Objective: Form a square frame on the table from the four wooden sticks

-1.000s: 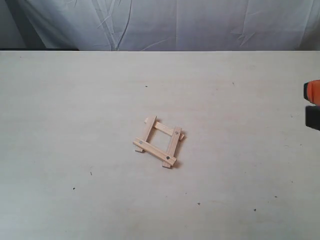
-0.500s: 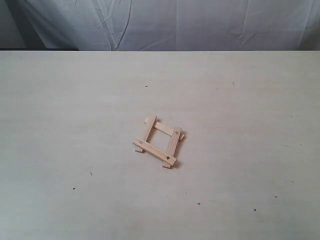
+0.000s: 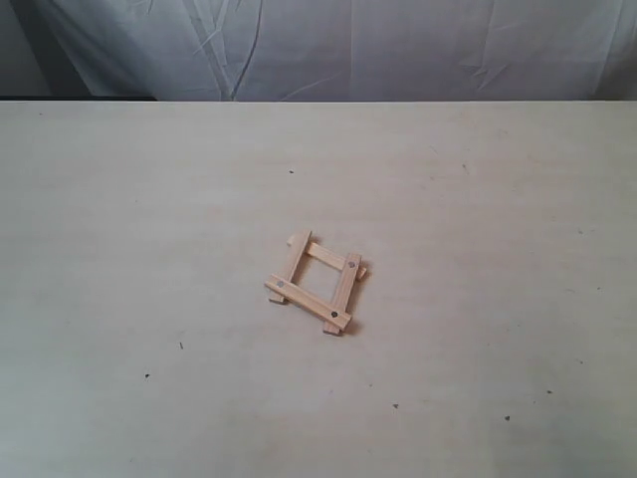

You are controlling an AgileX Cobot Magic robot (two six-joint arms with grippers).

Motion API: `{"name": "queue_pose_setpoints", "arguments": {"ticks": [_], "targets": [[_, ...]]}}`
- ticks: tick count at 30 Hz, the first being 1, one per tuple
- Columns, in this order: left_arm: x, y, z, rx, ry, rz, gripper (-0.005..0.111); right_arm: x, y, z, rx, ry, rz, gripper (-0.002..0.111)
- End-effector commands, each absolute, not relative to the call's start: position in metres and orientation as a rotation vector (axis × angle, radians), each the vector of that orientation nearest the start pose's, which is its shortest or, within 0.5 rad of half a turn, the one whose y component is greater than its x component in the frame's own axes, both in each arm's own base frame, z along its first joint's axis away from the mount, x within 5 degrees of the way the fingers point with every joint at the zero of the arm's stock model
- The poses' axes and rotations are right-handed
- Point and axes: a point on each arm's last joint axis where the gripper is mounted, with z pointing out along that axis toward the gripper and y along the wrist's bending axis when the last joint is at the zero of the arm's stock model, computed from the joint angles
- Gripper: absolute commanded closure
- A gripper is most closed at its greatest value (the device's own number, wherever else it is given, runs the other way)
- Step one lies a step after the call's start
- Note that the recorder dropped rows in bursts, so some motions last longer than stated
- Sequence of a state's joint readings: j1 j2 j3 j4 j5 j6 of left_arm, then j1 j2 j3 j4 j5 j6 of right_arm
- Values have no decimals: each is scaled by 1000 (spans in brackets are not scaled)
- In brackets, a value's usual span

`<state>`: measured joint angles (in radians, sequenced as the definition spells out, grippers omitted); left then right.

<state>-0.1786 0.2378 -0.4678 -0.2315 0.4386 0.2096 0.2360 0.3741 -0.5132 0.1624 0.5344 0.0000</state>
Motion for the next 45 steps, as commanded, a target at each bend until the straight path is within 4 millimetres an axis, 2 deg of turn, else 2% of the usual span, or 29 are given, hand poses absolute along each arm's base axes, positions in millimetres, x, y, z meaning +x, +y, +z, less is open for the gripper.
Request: {"name": "queue_pose_setpoints", "arguments": {"ticks": [1, 4, 9, 13, 22, 45], "targets": [[53, -19, 316, 223, 1659, -218, 107, 60, 16, 313, -62, 1785, 275, 108], [53, -19, 316, 223, 1659, -218, 107, 53, 9, 301, -46, 1745, 175, 108], [53, -19, 316, 223, 1659, -218, 107, 44, 5, 265, -11, 1745, 111, 108], [53, -19, 316, 223, 1659, -218, 107, 44, 6, 228, -2, 1795, 121, 108], [53, -19, 316, 223, 1659, -218, 107, 52, 5, 179, 6, 1867, 111, 108], [53, -19, 316, 223, 1659, -218, 107, 53, 7, 181, 45, 1845, 171, 108]]}}
